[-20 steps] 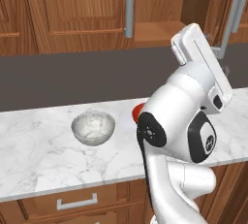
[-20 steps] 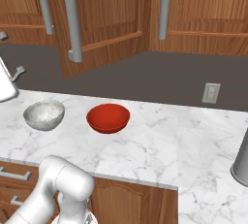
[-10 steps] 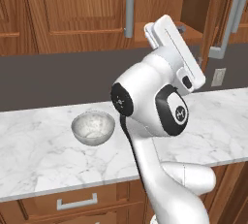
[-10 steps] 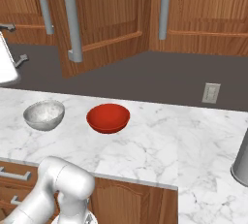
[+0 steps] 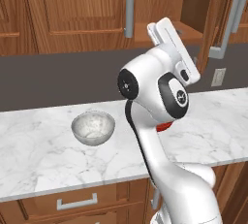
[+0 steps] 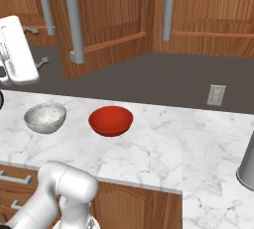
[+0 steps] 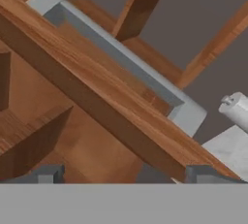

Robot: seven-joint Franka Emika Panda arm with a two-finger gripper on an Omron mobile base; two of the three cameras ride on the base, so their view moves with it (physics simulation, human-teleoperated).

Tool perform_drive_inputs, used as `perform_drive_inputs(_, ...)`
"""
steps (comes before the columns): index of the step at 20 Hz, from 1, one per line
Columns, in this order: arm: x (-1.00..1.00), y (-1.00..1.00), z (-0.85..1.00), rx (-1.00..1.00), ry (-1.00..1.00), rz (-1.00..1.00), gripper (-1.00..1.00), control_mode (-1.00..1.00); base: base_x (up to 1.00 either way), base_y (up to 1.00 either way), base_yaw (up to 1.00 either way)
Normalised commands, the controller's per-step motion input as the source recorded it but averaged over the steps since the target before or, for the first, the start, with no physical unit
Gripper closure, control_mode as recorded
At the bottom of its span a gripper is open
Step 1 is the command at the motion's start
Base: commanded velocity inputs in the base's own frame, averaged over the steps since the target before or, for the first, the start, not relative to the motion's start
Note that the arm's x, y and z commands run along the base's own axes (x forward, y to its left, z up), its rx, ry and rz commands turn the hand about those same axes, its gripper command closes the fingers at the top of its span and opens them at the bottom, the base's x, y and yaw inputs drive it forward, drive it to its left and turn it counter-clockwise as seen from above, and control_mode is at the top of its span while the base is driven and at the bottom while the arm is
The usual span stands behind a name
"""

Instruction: Open the cabinet. Pick the bowls from the counter and place them in the cabinet. Then close the cabinet.

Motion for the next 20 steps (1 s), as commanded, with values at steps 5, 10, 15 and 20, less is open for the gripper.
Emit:
perform_drive_inputs(5,0.49,-0.33,-0.04,0.01,0.01,0.00,-1.00,-1.00,0.00,0.00,0.00)
perform_drive_inputs(10,0.44,-0.21,-0.19,0.01,0.03,0.00,-1.00,-1.00,0.00,0.00,0.00)
perform_drive_inputs(15,0.13,-0.36,-0.10,0.04,0.01,0.00,-1.00,-1.00,0.00,0.00,0.00)
perform_drive_inputs(20,-0.78,-0.62,0.23,0.08,-0.17,0.00,-1.00,-1.00,0.00,0.00,0.00)
